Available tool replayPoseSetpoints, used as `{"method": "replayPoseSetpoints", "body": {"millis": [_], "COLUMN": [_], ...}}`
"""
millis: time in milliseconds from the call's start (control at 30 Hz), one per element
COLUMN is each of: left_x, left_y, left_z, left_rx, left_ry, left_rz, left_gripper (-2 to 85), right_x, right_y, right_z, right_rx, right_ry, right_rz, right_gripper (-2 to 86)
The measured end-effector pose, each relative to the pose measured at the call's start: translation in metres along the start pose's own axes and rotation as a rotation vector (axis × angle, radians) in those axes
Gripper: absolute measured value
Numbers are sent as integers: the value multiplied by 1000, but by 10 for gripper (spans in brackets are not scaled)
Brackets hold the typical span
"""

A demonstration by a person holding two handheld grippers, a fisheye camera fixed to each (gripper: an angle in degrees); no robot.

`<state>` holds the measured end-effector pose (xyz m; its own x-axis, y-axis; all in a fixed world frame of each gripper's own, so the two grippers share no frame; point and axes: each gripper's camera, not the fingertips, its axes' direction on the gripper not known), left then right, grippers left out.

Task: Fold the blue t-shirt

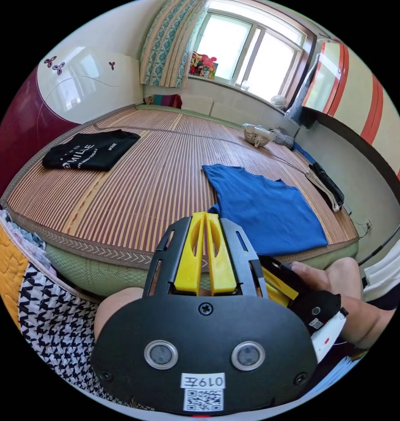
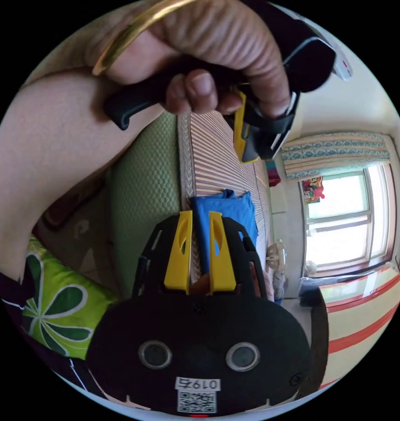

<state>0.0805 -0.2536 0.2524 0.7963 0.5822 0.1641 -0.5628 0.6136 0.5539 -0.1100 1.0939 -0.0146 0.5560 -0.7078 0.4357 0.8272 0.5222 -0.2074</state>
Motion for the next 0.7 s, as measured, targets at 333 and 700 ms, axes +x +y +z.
{"method": "replayPoseSetpoints", "body": {"millis": [333, 700], "left_x": [-37, -133], "left_y": [-104, -216], "left_z": [-46, -57], "left_rx": [-21, -93], "left_ry": [58, 554], "left_rz": [-72, -475], "left_gripper": [11, 39], "right_x": [-10, 75], "right_y": [-25, 10], "right_z": [40, 46], "right_rx": [-18, 113], "right_ry": [49, -182], "right_rz": [53, 523], "right_gripper": [20, -9]}}
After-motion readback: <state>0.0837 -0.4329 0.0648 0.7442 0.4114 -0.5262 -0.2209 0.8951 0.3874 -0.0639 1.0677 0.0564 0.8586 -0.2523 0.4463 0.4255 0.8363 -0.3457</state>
